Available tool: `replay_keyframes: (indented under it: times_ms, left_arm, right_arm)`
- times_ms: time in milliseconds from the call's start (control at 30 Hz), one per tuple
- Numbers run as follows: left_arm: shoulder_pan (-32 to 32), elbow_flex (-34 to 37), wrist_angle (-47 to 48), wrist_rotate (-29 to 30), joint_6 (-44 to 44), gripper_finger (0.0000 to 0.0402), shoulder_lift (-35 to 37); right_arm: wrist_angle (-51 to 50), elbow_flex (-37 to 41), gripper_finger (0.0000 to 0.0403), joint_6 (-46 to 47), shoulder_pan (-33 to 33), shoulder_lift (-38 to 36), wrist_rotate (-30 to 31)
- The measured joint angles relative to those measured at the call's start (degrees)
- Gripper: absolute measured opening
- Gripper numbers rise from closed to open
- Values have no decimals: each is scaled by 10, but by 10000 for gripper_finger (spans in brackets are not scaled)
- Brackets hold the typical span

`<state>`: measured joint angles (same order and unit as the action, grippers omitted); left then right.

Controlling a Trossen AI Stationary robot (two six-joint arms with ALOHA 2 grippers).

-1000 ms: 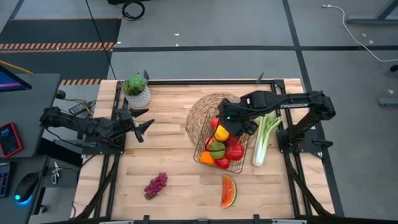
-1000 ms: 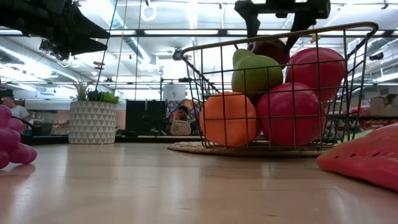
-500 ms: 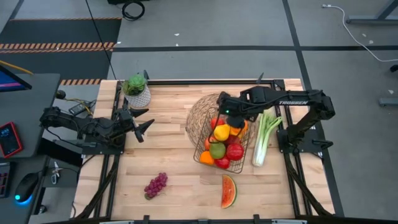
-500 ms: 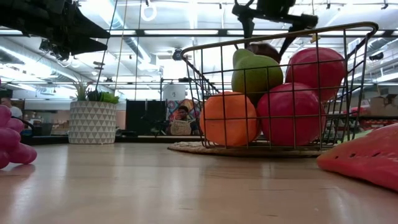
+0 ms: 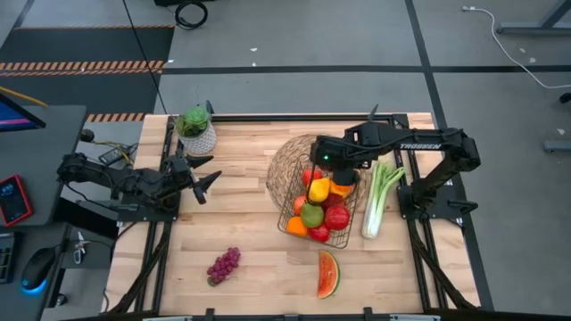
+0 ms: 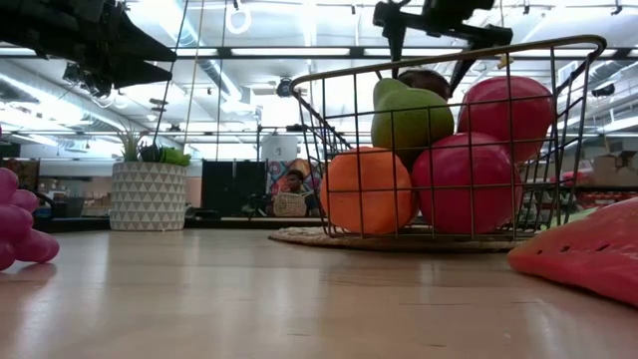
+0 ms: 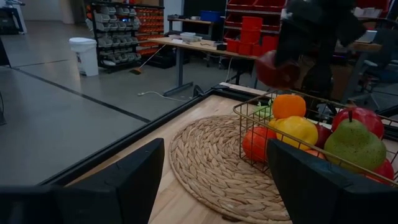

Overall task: Build produce basket
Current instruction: Put the dark red apple into the wire basket

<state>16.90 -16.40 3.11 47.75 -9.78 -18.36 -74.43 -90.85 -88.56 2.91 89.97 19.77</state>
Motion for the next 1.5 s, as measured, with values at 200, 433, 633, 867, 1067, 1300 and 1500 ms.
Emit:
replay_keyframes:
  times_ms: [200,433,633,867,1067,1300,1500]
  left_arm:
    - [0,0,0,0,0,288,0]
    - [0,0,0,0,0,288,0]
    - [0,0,0,0,0,288,0]
    - [0,0,0,0,0,288,0]
    - [0,0,0,0,0,288,0]
    - [0,0,0,0,0,288,0]
    - [0,0,0,0,0,288,0]
  right_arm:
    - [0,0,388,-181,-26,0,-29]
    - [0,0,388,-351,-32,0,-29]
    - [10,0,388,-400,-32,0,-45]
    - [29,0,388,-385,-33,0,-78]
    - [28,0,388,-258,-33,0,-109]
    - [49,0,388,39,-31,0,-199]
    - [68,0,388,292,-33,0,-230]
